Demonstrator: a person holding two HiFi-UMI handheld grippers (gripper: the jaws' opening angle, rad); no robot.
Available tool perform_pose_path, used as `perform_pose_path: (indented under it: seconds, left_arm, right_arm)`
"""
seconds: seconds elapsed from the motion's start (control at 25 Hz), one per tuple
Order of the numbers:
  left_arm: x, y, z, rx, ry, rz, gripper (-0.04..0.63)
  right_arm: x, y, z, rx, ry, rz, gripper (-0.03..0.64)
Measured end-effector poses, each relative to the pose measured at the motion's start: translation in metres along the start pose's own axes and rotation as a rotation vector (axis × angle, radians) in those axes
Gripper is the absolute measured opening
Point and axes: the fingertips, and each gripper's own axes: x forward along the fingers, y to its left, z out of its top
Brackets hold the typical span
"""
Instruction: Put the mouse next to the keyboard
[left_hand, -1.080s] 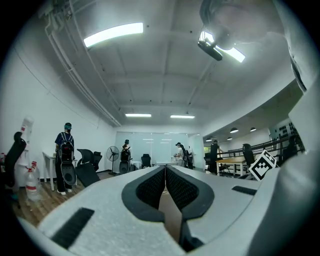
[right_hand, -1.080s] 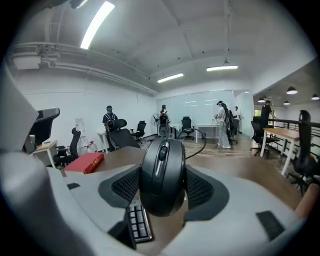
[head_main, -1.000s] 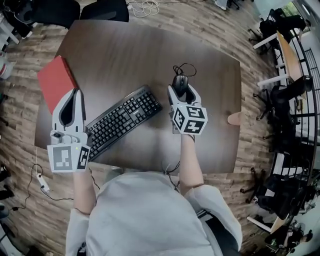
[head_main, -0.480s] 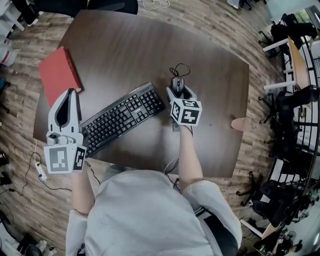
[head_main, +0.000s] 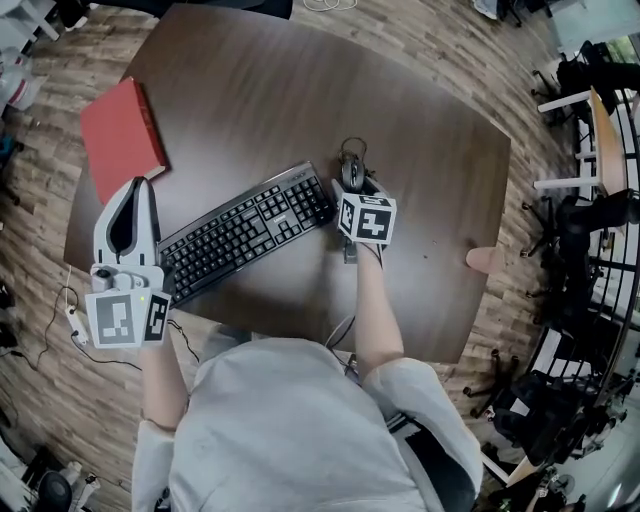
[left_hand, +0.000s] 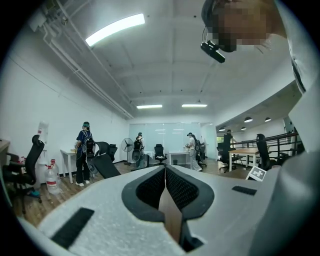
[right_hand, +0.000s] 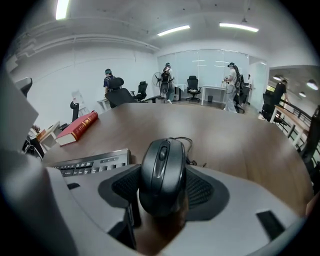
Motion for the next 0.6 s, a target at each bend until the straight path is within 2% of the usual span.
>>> perform_pose_path:
  seconds: [0.4, 0.6]
  left_arm:
    - [-0.002, 0.002, -0.008, -0.005, 0.018, 0.013, 0.012]
    - [-0.004, 0.004, -0.009, -0.005, 0.025, 0.022, 0.012]
  right_arm:
    - [0.016, 0.000, -0.009, 0.000, 0.045, -0.006, 0.250]
    - [0.018, -0.001, -0.007, 0.051, 0.034, 0.014, 0.250]
